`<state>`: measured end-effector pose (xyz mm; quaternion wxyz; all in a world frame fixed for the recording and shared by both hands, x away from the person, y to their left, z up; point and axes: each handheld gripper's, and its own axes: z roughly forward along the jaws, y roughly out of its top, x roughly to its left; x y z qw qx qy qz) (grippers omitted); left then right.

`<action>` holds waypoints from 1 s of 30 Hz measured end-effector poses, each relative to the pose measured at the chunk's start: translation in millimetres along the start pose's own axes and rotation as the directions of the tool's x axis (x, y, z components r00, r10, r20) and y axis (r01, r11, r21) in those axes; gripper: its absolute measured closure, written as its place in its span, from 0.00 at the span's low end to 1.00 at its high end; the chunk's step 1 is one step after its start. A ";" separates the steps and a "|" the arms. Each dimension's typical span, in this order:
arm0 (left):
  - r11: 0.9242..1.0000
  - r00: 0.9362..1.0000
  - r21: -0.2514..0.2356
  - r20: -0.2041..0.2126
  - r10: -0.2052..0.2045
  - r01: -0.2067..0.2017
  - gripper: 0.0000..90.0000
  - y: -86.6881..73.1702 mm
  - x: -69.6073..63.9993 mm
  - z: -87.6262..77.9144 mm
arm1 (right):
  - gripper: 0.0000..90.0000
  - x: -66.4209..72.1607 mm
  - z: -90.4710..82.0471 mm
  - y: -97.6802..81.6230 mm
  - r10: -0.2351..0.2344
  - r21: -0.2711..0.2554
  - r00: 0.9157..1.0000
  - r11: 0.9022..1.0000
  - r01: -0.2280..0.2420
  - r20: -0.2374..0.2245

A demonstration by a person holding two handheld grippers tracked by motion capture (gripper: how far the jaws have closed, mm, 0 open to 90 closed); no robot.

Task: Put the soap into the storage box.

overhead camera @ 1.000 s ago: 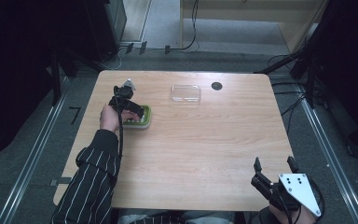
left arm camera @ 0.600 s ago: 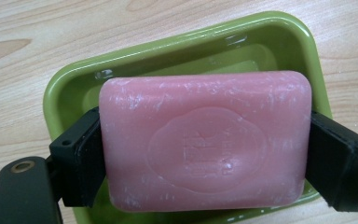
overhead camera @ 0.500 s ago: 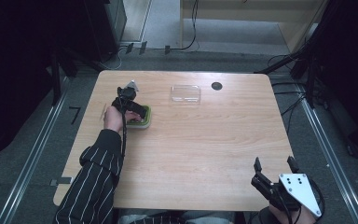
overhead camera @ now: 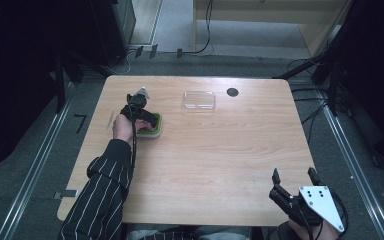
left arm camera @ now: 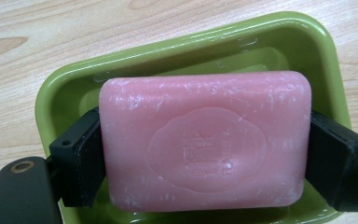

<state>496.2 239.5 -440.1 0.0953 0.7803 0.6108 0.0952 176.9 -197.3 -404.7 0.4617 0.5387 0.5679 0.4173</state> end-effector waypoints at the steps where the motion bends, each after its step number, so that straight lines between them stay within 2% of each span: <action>1: 1.000 1.000 0.004 0.000 0.001 -0.001 0.15 0.1 0.1 0.2 | 0.14 0.1 0.0 0.0 0.000 0.000 1.000 1.000 0.000 0.000; 10: 1.000 1.000 0.013 -0.005 -0.017 0.017 0.14 -0.2 2.4 4.5 | 0.14 0.0 0.1 0.0 0.001 0.000 1.000 1.000 -0.001 0.000; 23: 1.000 1.000 0.025 -0.001 -0.014 0.014 0.14 0.0 2.0 5.2 | 0.14 0.1 0.4 0.1 0.000 0.000 1.000 1.000 0.000 -0.001; 30: 1.000 1.000 -0.018 0.002 -0.007 0.007 0.10 0.3 2.1 -5.6 | 0.14 0.0 0.2 0.0 0.002 0.000 1.000 1.000 -0.002 0.000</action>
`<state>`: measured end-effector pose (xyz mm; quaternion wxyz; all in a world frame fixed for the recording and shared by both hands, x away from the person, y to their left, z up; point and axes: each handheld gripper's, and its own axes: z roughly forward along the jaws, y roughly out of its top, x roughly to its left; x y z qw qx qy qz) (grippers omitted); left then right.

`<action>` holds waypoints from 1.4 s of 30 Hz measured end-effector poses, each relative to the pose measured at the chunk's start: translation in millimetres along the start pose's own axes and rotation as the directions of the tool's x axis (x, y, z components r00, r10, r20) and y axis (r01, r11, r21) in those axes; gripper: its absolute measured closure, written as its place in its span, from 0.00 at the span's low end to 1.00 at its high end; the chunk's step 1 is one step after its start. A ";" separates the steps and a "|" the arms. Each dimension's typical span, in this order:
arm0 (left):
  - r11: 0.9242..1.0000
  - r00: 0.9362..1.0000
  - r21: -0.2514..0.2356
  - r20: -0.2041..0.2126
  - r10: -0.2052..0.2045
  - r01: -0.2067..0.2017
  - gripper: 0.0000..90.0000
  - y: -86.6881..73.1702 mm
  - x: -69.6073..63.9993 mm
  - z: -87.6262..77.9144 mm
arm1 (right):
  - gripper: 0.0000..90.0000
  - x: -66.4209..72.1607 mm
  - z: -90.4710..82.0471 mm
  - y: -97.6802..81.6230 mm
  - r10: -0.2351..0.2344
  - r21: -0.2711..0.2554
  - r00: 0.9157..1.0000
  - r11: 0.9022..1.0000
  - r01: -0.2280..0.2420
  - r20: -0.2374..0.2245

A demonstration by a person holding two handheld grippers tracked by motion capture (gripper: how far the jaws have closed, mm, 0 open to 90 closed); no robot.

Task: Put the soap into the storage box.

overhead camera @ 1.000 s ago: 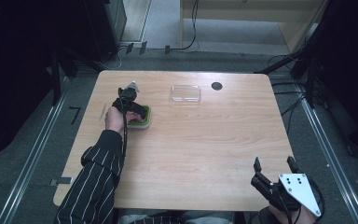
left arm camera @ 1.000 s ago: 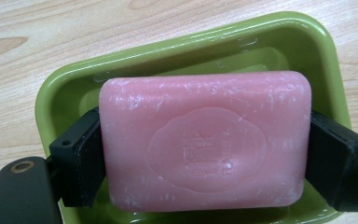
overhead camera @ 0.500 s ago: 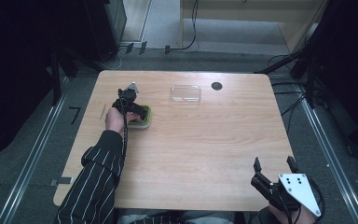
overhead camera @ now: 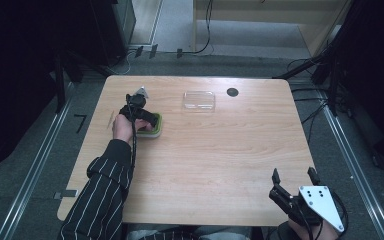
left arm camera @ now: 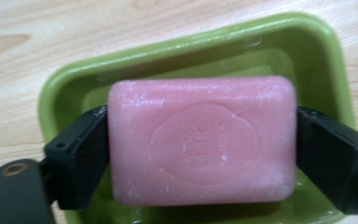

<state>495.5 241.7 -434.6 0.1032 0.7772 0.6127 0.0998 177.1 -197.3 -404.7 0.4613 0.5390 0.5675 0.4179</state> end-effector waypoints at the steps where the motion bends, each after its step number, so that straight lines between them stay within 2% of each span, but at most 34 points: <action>1: 1.000 1.000 -0.005 0.000 -0.003 0.003 0.10 -0.2 -0.1 -0.9 | 0.14 0.0 -0.1 0.0 0.001 0.001 1.000 1.000 -0.001 0.000; 9: 1.000 1.000 0.002 0.016 0.004 -0.004 0.05 -2.9 -2.1 -7.9 | 0.14 0.1 0.1 0.0 0.003 -0.001 1.000 1.000 -0.003 0.000; 18: 1.000 1.000 0.002 0.008 0.030 -0.030 0.03 -12.0 -6.7 -20.3 | 0.14 -1.0 -0.6 -0.4 0.002 -0.001 1.000 1.000 -0.002 0.000; 21: 1.000 1.000 -0.001 0.016 0.027 -0.027 0.03 -16.6 -6.9 -24.6 | 0.14 -0.9 -0.8 -0.4 0.001 -0.001 1.000 1.000 -0.001 0.000; 25: 0.999 0.999 -0.001 0.013 0.048 -0.048 0.03 -23.7 -8.6 -29.7 | 0.14 -0.4 -1.2 0.1 -0.001 -0.004 1.000 1.000 0.001 0.000; 32: 0.998 0.998 -0.002 0.009 0.059 -0.059 0.04 -36.7 -11.2 -38.0 | 0.14 0.0 -0.5 0.3 -0.001 -0.006 1.000 1.000 0.001 -0.002; 42: 0.997 0.997 -0.005 0.006 0.072 -0.072 0.07 -58.7 -12.5 -47.2 | 0.14 0.1 -0.5 0.2 -0.002 -0.006 1.000 1.000 0.002 -0.002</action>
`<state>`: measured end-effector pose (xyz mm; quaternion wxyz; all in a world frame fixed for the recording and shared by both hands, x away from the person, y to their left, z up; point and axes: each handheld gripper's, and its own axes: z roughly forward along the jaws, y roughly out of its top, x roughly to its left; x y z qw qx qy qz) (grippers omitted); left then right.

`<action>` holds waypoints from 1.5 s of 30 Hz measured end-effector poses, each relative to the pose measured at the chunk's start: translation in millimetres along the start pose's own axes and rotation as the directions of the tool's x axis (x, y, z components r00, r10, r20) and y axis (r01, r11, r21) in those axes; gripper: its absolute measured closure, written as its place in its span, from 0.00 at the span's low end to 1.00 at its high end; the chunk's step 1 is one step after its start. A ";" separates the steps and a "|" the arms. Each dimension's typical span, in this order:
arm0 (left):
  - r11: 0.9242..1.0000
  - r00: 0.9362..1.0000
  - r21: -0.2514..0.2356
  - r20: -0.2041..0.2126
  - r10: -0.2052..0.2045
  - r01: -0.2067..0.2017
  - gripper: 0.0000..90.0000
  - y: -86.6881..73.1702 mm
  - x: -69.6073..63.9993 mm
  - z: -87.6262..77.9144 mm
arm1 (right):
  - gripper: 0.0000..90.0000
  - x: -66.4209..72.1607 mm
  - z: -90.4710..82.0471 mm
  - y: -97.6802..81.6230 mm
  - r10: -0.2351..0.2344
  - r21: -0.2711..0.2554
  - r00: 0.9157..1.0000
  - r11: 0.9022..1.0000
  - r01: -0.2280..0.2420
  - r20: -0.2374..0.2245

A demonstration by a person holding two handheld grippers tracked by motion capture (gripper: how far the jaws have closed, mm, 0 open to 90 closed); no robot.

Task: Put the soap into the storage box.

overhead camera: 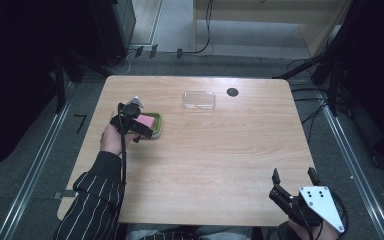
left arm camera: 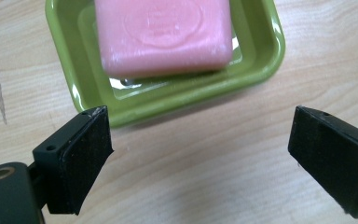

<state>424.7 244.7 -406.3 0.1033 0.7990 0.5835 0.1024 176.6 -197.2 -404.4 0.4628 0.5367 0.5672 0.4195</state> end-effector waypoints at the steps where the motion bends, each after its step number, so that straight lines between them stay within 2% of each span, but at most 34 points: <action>1: 1.000 1.000 0.002 -0.002 0.002 -0.002 0.07 -2.0 0.0 -0.9 | 0.14 0.0 0.1 0.0 -0.001 0.001 1.000 1.000 0.001 0.000; 8: 0.999 0.999 0.031 -0.004 0.033 -0.033 0.07 -18.8 -1.7 -2.3 | 0.14 0.4 -0.1 0.1 0.000 0.001 1.000 1.000 0.000 0.000; 13: 0.999 0.999 0.030 -0.006 0.032 -0.032 0.07 -32.3 -2.7 -5.1 | 0.14 0.3 -0.1 0.1 0.000 0.001 1.000 1.000 0.000 0.000; 24: 0.995 0.997 0.064 -0.010 0.074 -0.073 0.07 -60.6 -6.8 -6.4 | 0.14 0.3 -0.2 0.0 -0.001 0.000 1.000 1.000 0.001 -0.001; 38: 0.991 0.996 0.103 -0.003 0.084 -0.084 0.06 -99.6 -13.6 2.3 | 0.14 -0.2 -0.8 0.0 0.000 0.000 1.000 1.000 0.000 -0.001; 45: 0.989 0.996 0.117 0.003 0.091 -0.090 0.06 -115.5 -12.9 1.2 | 0.14 -0.2 -0.9 -0.1 0.001 -0.001 1.000 1.000 -0.001 -0.001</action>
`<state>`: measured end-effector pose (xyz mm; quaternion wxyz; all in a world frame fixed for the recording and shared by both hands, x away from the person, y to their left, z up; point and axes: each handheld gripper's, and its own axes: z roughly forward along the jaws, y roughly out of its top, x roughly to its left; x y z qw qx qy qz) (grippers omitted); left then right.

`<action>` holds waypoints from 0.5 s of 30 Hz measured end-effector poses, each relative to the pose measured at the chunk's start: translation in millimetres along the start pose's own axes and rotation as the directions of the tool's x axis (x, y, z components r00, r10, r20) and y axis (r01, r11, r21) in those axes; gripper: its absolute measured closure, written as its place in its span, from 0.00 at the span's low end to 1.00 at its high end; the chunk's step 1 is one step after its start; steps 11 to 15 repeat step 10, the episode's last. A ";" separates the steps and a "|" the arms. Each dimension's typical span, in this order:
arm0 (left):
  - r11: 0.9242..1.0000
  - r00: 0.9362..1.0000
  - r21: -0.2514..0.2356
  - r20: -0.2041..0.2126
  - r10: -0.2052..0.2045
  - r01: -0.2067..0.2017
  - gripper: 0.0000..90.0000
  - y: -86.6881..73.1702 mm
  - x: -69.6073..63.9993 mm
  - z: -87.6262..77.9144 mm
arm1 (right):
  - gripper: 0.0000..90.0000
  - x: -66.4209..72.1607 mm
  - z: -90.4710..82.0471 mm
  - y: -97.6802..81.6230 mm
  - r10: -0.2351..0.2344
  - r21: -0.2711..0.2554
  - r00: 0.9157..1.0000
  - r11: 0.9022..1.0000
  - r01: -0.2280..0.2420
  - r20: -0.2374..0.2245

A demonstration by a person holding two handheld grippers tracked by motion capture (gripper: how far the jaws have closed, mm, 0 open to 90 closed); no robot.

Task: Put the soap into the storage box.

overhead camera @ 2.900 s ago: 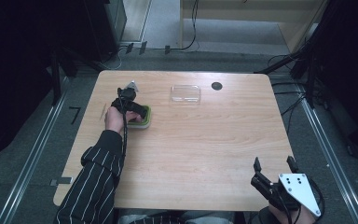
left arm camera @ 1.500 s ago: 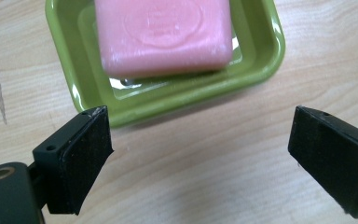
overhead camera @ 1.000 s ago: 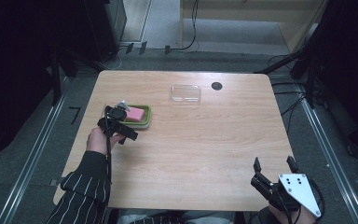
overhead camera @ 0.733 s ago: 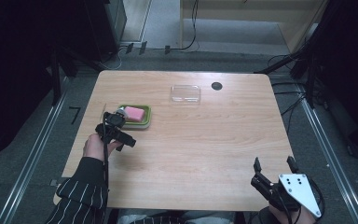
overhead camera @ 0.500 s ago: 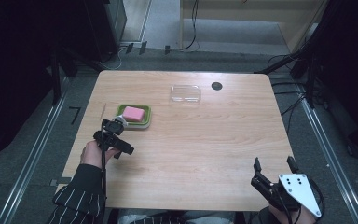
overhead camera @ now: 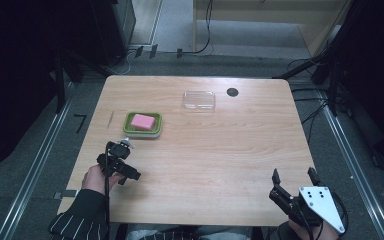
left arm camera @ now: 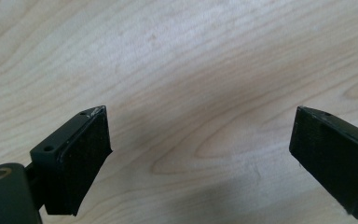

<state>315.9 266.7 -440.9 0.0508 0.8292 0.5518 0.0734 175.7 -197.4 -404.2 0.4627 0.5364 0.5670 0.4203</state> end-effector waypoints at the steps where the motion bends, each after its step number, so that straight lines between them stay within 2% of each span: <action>1: 1.000 1.000 -0.004 -0.001 0.000 0.000 0.06 -2.6 0.4 -0.1 | 0.14 0.0 0.1 0.0 0.000 0.001 1.000 1.000 0.000 0.000; 3: 1.000 1.000 -0.001 0.003 -0.010 0.010 0.07 -7.9 1.0 0.0 | 0.14 0.0 0.3 0.0 -0.004 -0.002 1.000 1.000 0.004 -0.001; 7: 1.000 1.000 0.015 0.005 0.004 -0.004 0.06 -16.2 1.6 1.3 | 0.14 0.0 0.1 -0.1 0.000 0.000 1.000 1.000 0.000 0.000; 15: 1.000 1.000 0.021 -0.001 0.007 -0.007 0.06 -17.3 3.4 3.3 | 0.14 -0.4 0.3 -0.3 -0.001 -0.001 1.000 1.000 0.001 -0.002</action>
